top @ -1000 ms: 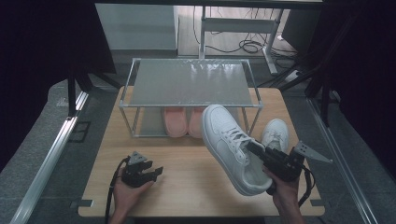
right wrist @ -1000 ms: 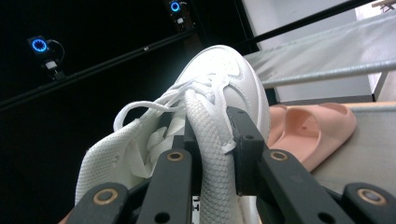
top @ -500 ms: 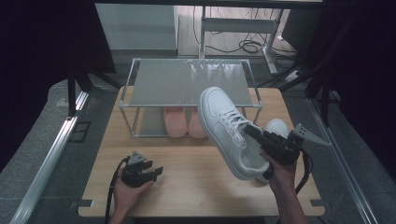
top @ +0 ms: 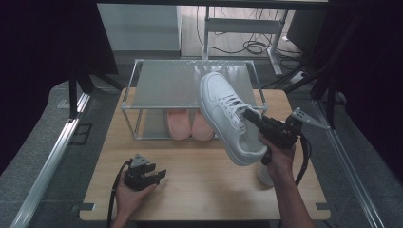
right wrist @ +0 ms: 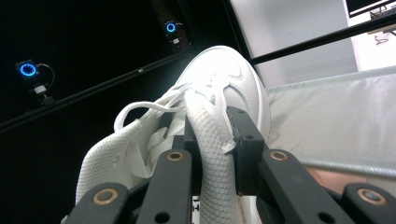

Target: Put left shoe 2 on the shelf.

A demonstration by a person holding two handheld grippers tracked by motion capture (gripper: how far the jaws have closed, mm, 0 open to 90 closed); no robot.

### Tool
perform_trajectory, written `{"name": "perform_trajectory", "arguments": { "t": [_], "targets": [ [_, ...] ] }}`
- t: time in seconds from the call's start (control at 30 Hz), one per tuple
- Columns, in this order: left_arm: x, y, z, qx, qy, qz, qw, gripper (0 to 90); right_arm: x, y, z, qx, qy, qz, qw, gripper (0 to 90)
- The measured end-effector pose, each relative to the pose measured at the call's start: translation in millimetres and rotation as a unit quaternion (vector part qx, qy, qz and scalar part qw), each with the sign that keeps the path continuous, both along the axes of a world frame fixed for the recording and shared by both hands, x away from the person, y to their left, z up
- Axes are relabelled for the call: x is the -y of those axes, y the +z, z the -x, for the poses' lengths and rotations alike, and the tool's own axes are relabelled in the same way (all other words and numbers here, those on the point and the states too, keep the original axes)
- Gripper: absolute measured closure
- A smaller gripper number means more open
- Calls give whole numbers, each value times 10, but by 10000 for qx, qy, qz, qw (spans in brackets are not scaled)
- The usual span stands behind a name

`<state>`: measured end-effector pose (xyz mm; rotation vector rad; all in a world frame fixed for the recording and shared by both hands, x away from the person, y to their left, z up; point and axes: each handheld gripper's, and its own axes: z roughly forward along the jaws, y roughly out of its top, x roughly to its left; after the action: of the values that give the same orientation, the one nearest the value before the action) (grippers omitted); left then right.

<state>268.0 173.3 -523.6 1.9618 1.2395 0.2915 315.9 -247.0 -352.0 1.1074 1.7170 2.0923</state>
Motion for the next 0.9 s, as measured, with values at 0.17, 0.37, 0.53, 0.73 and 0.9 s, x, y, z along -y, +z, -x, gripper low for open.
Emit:
{"name": "perform_trajectory", "arguments": {
  "t": [0.17, 0.37, 0.53, 0.73, 0.9],
  "targets": [
    [-4, -1, -3, 0, -8, -2, 10000, 463, -81, 64, -142, -36, -37, 10, 10000, 789],
    [0, -2, 1, 13, -12, 12, 10000, 462, -174, 145, -338, -129, -118, -22, 9998, 788],
    [7, -5, 1, 5, -21, 10, 10000, 462, -227, 188, -465, -178, -156, -51, 9997, 788],
    [4, 0, 1, 12, -14, 38, 10000, 462, -316, 203, -620, -274, -203, -75, 9994, 788],
    [6, -1, 0, 16, -26, 34, 10000, 463, -424, 202, -765, -391, -267, -108, 9988, 788]
  ]
}}
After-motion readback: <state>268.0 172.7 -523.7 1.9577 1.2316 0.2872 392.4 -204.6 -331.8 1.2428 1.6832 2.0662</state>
